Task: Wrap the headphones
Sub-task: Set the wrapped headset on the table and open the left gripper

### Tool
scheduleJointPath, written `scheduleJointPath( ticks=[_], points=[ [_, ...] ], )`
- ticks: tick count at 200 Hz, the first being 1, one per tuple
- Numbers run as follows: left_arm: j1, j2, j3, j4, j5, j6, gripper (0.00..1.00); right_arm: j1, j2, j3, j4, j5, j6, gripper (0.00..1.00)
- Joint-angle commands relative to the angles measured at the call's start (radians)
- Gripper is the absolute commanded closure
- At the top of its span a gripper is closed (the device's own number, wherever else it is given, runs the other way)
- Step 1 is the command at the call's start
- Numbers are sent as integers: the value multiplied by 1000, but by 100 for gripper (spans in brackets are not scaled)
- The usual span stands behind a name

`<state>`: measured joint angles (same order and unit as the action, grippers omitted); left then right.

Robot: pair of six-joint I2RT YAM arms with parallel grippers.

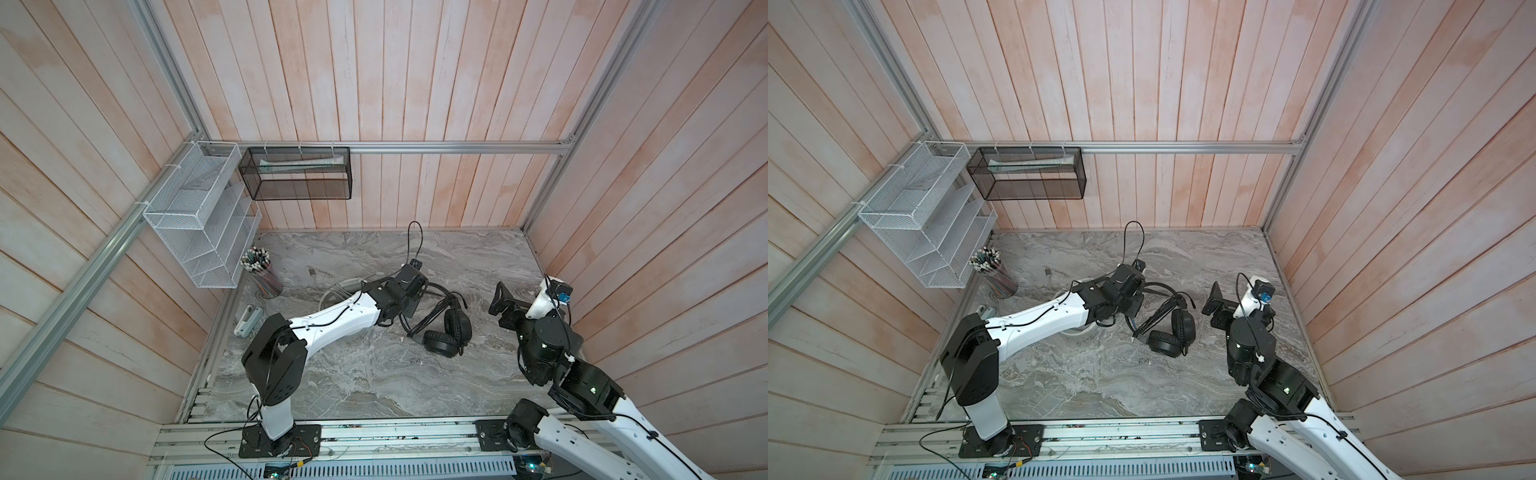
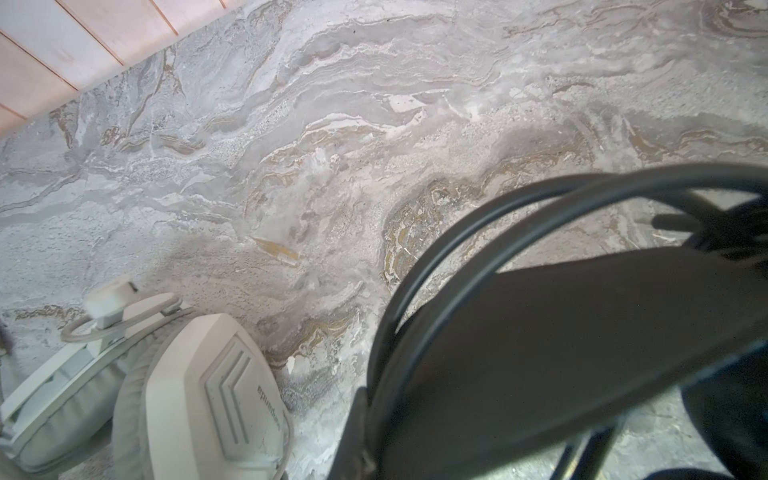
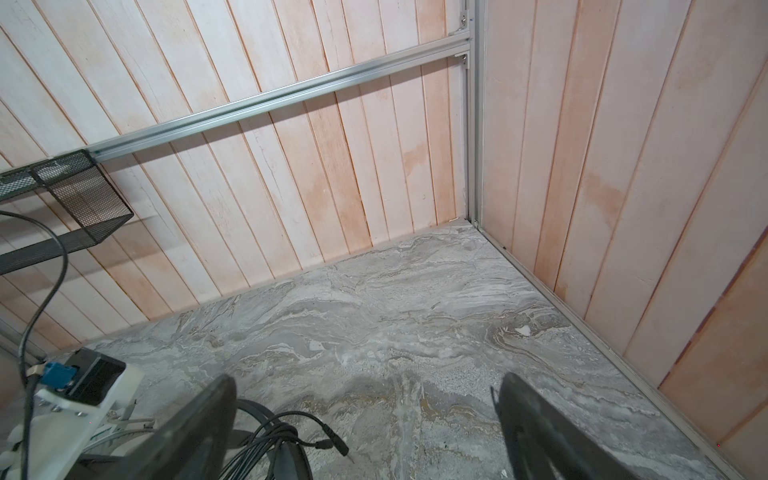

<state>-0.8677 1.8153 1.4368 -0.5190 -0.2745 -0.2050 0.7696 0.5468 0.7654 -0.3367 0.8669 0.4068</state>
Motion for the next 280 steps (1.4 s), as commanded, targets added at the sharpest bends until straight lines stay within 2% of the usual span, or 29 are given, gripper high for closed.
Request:
scheduleJointPath(
  ticks=[1, 48, 140, 221, 280],
  points=[
    [14, 35, 58, 76, 35, 26, 100, -3, 11, -10, 13, -18, -16, 1],
    [37, 83, 73, 92, 52, 30, 100, -3, 18, -13, 16, -37, -24, 1],
    [119, 249, 206, 57, 113, 42, 100, -3, 35, -18, 15, -75, -27, 0],
    [158, 355, 298, 9, 117, 62, 100, -3, 40, -21, 13, -92, -32, 0],
    [165, 384, 326, -10, 94, 72, 82, -2, 49, -22, 12, -103, -33, 1]
  ],
)
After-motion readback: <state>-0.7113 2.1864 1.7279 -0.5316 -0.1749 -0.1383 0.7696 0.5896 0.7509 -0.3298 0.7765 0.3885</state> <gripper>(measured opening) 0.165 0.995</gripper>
